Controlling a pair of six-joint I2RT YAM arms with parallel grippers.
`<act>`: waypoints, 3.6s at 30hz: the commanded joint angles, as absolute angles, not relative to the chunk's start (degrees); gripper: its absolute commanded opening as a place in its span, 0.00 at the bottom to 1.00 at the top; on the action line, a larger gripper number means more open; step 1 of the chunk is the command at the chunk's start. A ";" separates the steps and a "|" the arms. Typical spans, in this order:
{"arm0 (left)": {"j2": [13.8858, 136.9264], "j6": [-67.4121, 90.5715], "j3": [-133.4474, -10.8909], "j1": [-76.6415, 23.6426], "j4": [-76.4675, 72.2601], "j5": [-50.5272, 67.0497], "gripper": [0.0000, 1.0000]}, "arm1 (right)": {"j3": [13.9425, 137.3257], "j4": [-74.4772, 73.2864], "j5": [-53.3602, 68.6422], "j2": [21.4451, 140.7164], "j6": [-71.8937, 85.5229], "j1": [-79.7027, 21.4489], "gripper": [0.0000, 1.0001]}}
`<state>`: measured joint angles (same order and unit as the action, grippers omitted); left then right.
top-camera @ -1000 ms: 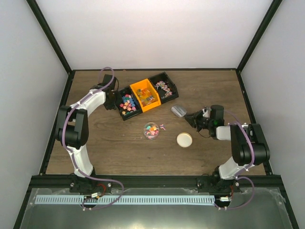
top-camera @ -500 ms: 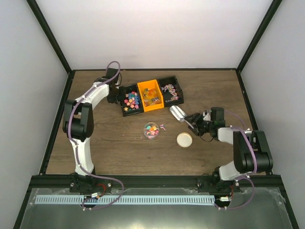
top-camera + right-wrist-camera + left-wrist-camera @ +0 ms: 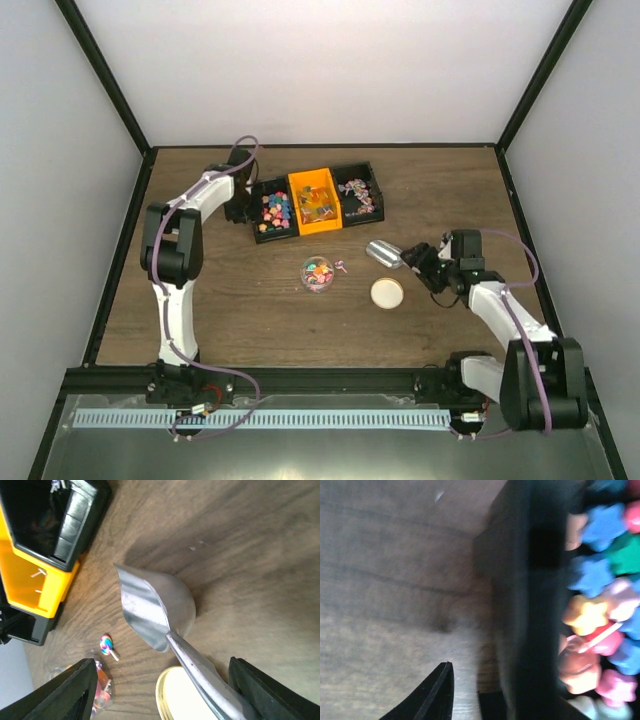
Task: Pack the candies
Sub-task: Adjust the storage box at the center of the board, then place the spatula at the center of the board, then pick up the bottle lid at the center of the board.
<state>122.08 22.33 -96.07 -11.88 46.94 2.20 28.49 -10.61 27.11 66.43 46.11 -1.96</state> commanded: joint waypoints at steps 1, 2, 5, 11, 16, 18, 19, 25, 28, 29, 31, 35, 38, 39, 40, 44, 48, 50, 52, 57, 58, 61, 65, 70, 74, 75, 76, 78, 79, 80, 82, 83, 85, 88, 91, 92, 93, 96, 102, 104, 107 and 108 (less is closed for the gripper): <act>121.23 23.46 -94.43 -11.16 51.00 0.19 0.38 | 29.57 -21.78 21.17 61.23 42.74 -1.58 0.74; 120.33 23.81 -94.09 -11.09 50.43 0.65 0.42 | 29.01 -22.39 20.75 59.95 42.56 -1.58 0.74; 118.47 24.52 -93.92 -11.17 48.59 3.00 0.51 | 27.08 -23.46 21.89 57.56 42.10 -1.62 0.75; 115.67 25.93 -93.16 -11.14 47.23 4.99 0.58 | 26.29 -27.36 19.12 57.92 42.84 -1.58 0.99; 112.03 26.71 -91.98 -11.15 46.20 5.14 0.58 | 33.56 -35.84 7.39 58.97 41.43 -1.58 1.00; 110.91 26.93 -91.94 -11.16 46.38 4.99 0.58 | 35.40 -37.84 4.72 58.52 41.37 -1.57 1.00; 110.38 26.96 -91.81 -11.16 46.40 4.82 0.58 | 36.24 -39.34 3.39 58.31 41.88 -1.58 1.00; 107.60 26.93 -90.76 -11.16 46.64 4.02 0.58 | 36.49 -40.58 5.30 55.54 41.26 -1.60 0.81; 105.53 27.38 -89.23 -11.16 46.76 1.30 0.58 | 33.96 -40.52 10.65 54.82 42.06 -2.02 0.68; 104.82 27.42 -88.52 -11.14 46.64 0.51 0.58 | 33.16 -40.90 11.10 54.58 42.79 -2.59 0.67; 103.59 27.29 -87.09 -11.12 46.46 -0.95 0.58 | 32.03 -41.70 10.74 53.57 44.24 -4.45 0.63; 101.66 26.81 -84.25 -11.16 45.91 -1.49 0.58 | 30.17 -40.74 12.39 51.44 47.01 -8.56 0.56; 99.06 27.36 -81.29 -11.16 44.10 -1.96 0.57 | 28.17 -38.03 13.68 52.79 48.94 -11.61 0.55; 97.87 27.60 -80.07 -11.15 43.17 -2.18 0.57 | 27.98 -37.25 13.52 53.86 49.49 -12.68 0.54; 96.84 27.94 -79.05 -11.09 42.33 -2.49 0.57 | 28.11 -36.43 13.18 55.34 50.16 -13.96 0.54; 94.24 29.79 -77.06 -11.07 41.57 -4.93 0.56 | 30.00 -33.34 11.82 62.70 52.38 -19.04 0.49; 94.48 29.72 -77.22 -11.07 42.08 -4.95 0.55 | 34.01 -33.81 7.80 70.74 53.77 -22.02 0.40; 94.81 29.62 -77.13 -11.07 42.38 -4.82 0.55 | 35.57 -34.10 7.14 73.34 53.85 -22.37 0.37; 94.99 29.58 -76.81 -11.06 42.44 -4.75 0.55 | 36.80 -34.35 6.67 74.86 53.59 -22.59 0.33; 94.75 30.04 -75.15 -11.07 41.62 -4.36 0.55 | 38.50 -35.39 5.58 76.40 52.48 -22.64 0.20; 94.79 30.08 -74.96 -11.07 41.53 -4.25 0.55 | 38.57 -35.55 5.54 76.59 52.30 -22.63 0.18; 94.86 29.94 -74.80 -11.06 41.47 -4.01 0.55 | 38.53 -35.67 5.50 77.47 51.89 -22.60 0.11; 94.92 29.71 -74.87 -11.05 41.49 -3.96 0.55 | 38.39 -35.64 5.52 78.58 51.59 -22.65 0.04; 95.10 29.40 -75.10 -11.07 41.76 -3.61 0.55 | 38.38 -35.32 5.64 79.20 51.57 -22.60 0.02; 95.10 29.26 -75.15 -11.07 41.74 -3.42 0.55 | 38.05 -34.18 6.36 79.05 51.55 -22.64 0.08; 95.10 29.19 -75.15 -11.07 41.78 -3.34 0.55 | 37.93 -33.74 6.60 79.12 51.58 -22.63 0.15; 95.11 29.18 -75.08 -11.03 41.75 -3.34 0.55 | 37.83 -33.38 6.71 79.34 51.78 -22.59 0.19; 95.10 29.18 -74.98 -11.07 41.86 -3.34 0.55 | 37.86 -32.99 7.09 79.89 51.75 -22.55 0.18; 95.10 29.14 -74.97 -11.07 41.92 -3.41 0.55 | 37.88 -33.04 7.12 80.23 51.71 -22.63 0.16; 95.02 29.08 -74.85 -11.06 41.94 -3.42 0.55 | 37.90 -33.17 7.00 80.47 51.69 -22.69 0.13; 94.80 29.04 -74.67 -11.03 42.01 -3.63 0.55 | 38.11 -33.67 6.76 80.48 51.88 -22.60 0.07; 94.63 29.00 -74.63 -11.01 42.08 -3.73 0.55 | 38.21 -33.94 6.62 80.25 51.83 -22.59 0.06; 94.41 29.00 -74.46 -10.99 41.94 -3.70 0.55 | 38.31 -34.31 6.42 79.23 51.81 -22.64 0.04; 94.48 28.55 -74.49 -10.99 41.49 -1.85 0.55 | 38.13 -34.87 6.42 77.55 51.33 -22.62 0.03; 94.84 27.77 -74.87 -10.99 41.17 0.29 0.55 | 38.50 -35.88 6.63 75.70 50.83 -22.59 0.03; 94.76 27.63 -74.84 -10.99 41.14 0.52 0.55 | 38.80 -36.27 6.84 75.03 50.80 -22.59 0.03; 94.56 27.47 -74.73 -10.96 41.16 0.74 0.55 | 39.00 -36.60 7.10 74.26 50.80 -22.61 0.03; 93.74 27.25 -73.88 -10.99 41.07 1.79 0.55 | 39.98 -37.10 8.82 71.80 50.92 -22.63 0.02; 88.32 29.90 -67.85 -11.11 37.60 5.29 0.52 | 44.92 -35.20 13.38 70.01 48.89 -23.72 0.01; 84.99 31.40 -64.59 -11.35 35.68 8.22 0.55 | 47.55 -33.74 14.51 71.12 47.91 -25.50 0.01; 79.69 32.94 -59.31 -12.38 32.68 12.55 0.58 | 52.10 -31.47 16.59 73.59 46.76 -28.22 0.01; 77.90 33.34 -56.42 -13.09 31.11 13.69 0.59 | 53.03 -30.11 17.33 74.33 46.23 -28.90 0.02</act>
